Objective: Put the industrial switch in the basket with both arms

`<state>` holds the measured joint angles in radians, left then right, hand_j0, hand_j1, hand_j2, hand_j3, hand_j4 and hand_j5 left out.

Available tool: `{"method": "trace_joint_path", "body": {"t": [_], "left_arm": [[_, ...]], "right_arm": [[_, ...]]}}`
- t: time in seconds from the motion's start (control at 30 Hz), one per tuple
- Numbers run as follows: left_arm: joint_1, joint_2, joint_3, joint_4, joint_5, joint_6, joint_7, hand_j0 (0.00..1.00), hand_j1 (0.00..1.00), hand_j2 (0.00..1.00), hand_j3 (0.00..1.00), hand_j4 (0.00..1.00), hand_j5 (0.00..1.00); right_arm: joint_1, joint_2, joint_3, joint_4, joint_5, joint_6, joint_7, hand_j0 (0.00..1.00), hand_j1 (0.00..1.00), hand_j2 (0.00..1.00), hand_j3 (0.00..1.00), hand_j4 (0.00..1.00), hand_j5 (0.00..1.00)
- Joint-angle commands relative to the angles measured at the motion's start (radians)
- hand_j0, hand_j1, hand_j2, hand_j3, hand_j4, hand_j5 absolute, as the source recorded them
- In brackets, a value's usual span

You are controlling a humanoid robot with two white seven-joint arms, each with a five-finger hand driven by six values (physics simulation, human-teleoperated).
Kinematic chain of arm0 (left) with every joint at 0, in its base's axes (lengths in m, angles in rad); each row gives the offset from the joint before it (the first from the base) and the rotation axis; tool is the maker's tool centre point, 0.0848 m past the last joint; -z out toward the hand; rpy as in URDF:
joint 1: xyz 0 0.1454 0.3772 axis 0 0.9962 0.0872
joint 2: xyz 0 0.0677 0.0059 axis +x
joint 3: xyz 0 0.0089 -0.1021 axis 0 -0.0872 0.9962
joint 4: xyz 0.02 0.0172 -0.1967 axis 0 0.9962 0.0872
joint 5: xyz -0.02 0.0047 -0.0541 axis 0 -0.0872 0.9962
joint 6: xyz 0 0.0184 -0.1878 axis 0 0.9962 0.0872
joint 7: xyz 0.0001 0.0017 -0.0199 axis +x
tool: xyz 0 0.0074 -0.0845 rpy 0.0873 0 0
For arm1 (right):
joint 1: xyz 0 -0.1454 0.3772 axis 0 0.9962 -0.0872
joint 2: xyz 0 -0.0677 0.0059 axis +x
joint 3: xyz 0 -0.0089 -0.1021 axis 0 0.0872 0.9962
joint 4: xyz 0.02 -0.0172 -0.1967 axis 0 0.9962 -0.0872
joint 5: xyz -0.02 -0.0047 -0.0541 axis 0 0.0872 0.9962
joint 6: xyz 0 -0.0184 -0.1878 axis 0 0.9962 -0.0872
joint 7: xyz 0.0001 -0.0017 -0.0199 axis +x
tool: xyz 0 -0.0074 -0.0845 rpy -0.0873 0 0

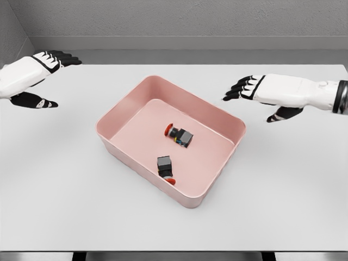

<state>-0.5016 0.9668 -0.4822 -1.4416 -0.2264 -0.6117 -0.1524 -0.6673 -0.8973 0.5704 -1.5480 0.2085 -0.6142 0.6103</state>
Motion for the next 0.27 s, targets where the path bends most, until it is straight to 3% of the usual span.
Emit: {"method": "trace_joint_path", "body": {"t": [0.0, 0.23], "left_arm": [[0.000, 0.001, 0.001, -0.005, 0.007, 0.001, 0.001, 1.00, 1.00, 1.00, 1.00, 1.00, 1.00], [0.000, 0.001, 0.001, -0.007, 0.007, 0.001, 0.001, 1.00, 1.00, 1.00, 1.00, 1.00, 1.00]], "right_arm": [[0.000, -0.034, -0.030, 0.063, -0.009, 0.003, -0.001, 1.00, 1.00, 1.00, 1.00, 1.00, 1.00], [0.008, -0.032, -0.032, 0.080, -0.008, 0.003, -0.001, 1.00, 1.00, 1.00, 1.00, 1.00, 1.00]]}}
